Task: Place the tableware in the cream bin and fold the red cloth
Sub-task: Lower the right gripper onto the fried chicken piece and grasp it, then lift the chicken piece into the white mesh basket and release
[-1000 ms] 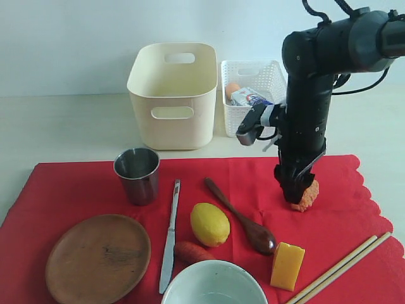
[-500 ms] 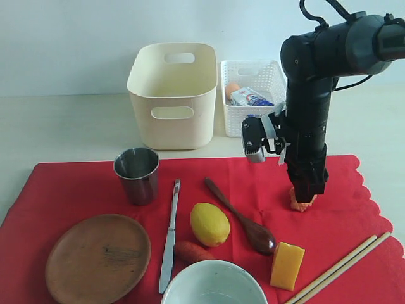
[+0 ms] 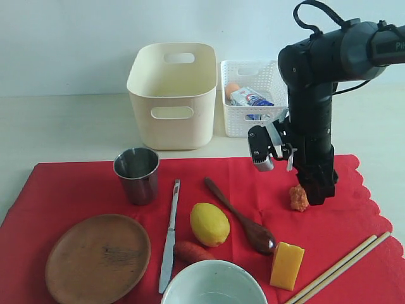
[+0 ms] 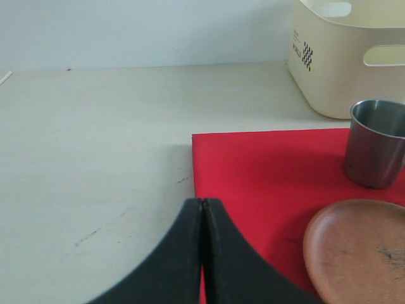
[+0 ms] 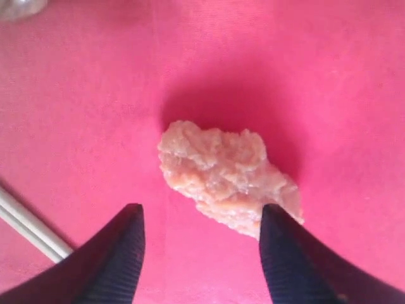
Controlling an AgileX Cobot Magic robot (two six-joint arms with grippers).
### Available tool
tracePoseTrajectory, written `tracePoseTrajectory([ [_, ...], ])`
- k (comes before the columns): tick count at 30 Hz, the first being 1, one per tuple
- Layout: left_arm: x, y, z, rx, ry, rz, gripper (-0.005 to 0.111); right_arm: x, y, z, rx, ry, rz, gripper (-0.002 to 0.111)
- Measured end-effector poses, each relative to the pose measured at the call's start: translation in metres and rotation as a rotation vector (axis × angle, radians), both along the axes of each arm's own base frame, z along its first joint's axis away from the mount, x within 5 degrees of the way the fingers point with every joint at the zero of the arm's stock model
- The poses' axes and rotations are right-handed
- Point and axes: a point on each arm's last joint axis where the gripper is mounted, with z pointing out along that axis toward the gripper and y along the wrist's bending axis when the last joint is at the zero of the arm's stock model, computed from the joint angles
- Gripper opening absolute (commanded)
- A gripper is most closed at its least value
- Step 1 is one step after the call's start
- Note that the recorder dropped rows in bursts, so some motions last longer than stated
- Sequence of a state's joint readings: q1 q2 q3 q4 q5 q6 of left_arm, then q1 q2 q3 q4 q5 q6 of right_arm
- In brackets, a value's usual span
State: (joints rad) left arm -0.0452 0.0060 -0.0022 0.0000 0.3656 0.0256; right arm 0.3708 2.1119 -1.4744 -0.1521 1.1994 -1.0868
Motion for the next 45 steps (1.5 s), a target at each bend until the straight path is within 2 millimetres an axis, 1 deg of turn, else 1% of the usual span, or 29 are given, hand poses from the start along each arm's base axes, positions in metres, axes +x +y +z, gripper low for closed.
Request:
tracePoseTrajectory([
  [2,0.0,0.0,0.0,0.0,0.0,0.0,0.0,0.001,0.0,-0.005,-0.008,-0.001,0.0,0.052],
  [9,0.0,0.0,0.0,0.0,0.0,0.0,0.0,0.007,0.001,-0.007,0.006,-0.057,0.013,0.052],
  [13,0.0,0.0,0.0,0.0,0.0,0.0,0.0,0.01,0.001,-0.012,-0.002,-0.072,0.027,0.052],
  [16,0.0,0.0,0.0,0.0,0.0,0.0,0.0,0.013,0.001,-0.021,-0.019,-0.087,0.034,0.052],
  [18,0.0,0.0,0.0,0.0,0.0,0.0,0.0,0.013,0.0,-0.033,-0.04,-0.071,0.024,0.051],
  [19,0.0,0.0,0.0,0.0,0.0,0.0,0.0,0.014,0.0,-0.033,-0.038,-0.08,0.018,0.049],
  [20,0.0,0.0,0.0,0.0,0.0,0.0,0.0,0.014,0.0,-0.033,-0.039,-0.086,0.008,0.045],
  [21,0.0,0.0,0.0,0.0,0.0,0.0,0.0,0.015,0.0,-0.033,-0.039,-0.092,-0.005,0.038],
  [25,0.0,0.0,0.0,0.0,0.0,0.0,0.0,0.015,0.0,-0.034,-0.044,-0.095,-0.031,0.004],
  [26,0.0,0.0,0.0,0.0,0.0,0.0,0.0,0.014,0.0,-0.034,-0.045,-0.094,-0.035,0.0],
  [37,0.0,0.0,0.0,0.0,0.0,0.0,0.0,0.011,-0.002,-0.031,-0.073,-0.069,-0.069,0.0],
  [40,0.0,0.0,0.0,0.0,0.0,0.0,0.0,0.011,-0.002,-0.022,-0.063,-0.089,-0.092,0.0],
  [45,0.0,0.0,0.0,0.0,0.0,0.0,0.0,0.008,0.0,0.004,-0.017,-0.138,-0.124,0.0],
])
